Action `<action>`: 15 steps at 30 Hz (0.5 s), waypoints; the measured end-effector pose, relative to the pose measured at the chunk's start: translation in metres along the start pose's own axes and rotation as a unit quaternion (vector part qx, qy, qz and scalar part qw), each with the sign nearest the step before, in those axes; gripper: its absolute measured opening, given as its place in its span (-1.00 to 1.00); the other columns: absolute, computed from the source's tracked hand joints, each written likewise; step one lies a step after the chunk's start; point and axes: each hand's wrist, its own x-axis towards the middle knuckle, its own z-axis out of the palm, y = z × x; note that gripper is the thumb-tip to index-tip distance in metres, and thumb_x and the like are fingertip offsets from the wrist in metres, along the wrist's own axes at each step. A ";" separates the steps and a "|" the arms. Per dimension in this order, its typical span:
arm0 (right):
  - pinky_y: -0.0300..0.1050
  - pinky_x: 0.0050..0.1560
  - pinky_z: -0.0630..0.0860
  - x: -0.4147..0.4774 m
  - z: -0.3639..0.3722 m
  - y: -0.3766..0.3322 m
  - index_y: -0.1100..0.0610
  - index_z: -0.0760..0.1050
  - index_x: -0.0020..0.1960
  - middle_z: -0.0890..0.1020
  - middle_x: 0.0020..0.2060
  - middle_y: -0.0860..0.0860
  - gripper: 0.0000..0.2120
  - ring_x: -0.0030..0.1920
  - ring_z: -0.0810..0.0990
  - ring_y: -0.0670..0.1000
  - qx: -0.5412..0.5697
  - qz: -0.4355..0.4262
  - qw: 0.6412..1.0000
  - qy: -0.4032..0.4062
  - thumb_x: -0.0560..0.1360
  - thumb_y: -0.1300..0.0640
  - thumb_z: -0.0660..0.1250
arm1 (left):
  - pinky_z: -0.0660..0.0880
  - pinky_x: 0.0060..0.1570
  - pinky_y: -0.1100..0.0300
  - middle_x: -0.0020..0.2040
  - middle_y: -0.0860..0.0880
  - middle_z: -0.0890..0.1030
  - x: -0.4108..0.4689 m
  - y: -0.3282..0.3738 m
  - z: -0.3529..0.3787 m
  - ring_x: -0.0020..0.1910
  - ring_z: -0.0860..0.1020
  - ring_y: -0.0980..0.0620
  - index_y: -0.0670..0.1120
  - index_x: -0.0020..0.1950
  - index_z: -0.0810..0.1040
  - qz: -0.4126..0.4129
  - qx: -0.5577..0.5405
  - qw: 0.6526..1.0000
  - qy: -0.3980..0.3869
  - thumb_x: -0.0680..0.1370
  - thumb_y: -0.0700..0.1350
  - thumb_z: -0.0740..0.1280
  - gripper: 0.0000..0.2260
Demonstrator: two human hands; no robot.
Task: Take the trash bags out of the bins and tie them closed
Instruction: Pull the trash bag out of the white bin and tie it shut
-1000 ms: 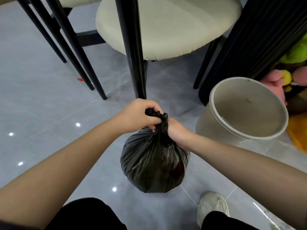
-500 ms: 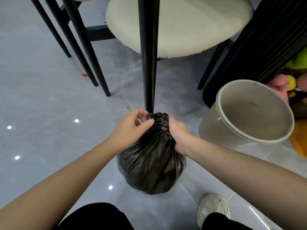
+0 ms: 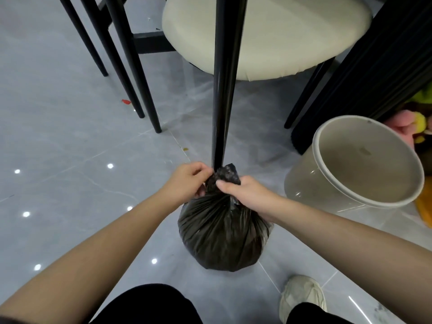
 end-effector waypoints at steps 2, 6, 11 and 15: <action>-0.05 0.07 0.48 0.002 0.000 -0.003 0.09 0.53 -0.22 0.65 -0.19 0.01 -0.53 -0.10 0.61 0.06 0.024 0.036 0.997 0.068 0.37 -0.34 0.25 | 0.46 -0.27 0.25 -0.24 0.00 0.60 -0.015 -0.013 0.000 -0.35 0.52 0.11 -0.06 -0.08 0.56 0.045 0.077 0.994 0.061 0.57 -0.02 0.23 -0.83; -0.05 0.00 0.43 -0.002 0.006 -0.015 0.06 0.41 -0.23 0.55 -0.21 0.05 -0.65 -0.09 0.55 0.11 0.129 0.058 0.984 0.106 0.54 -0.20 0.17 | 0.32 0.29 0.11 0.31 0.08 0.43 -0.049 -0.041 0.016 0.28 0.38 0.12 0.01 0.40 0.31 0.141 0.299 0.943 -0.038 0.31 0.43 0.24 -0.22; -0.14 -0.22 0.41 -0.029 0.012 -0.039 0.12 0.47 -0.24 0.55 -0.28 0.05 -0.58 -0.18 0.53 0.08 -0.215 -0.021 0.975 0.057 0.60 -0.13 0.08 | 0.03 0.46 -0.10 0.41 0.05 0.29 -0.035 -0.051 0.029 0.44 0.22 0.01 -0.01 0.45 0.19 0.133 0.419 0.898 -0.006 0.42 0.08 0.32 -0.36; -0.03 -0.01 0.42 -0.047 0.009 -0.039 0.01 0.53 0.09 0.59 0.07 0.07 -0.66 0.11 0.53 0.18 -0.509 -0.074 0.857 0.021 0.60 -0.13 0.05 | -0.04 0.46 -0.10 0.42 0.01 0.33 -0.034 -0.053 0.016 0.45 0.23 0.01 -0.02 0.42 0.32 0.171 0.450 0.876 -0.021 0.45 -0.16 0.28 -0.47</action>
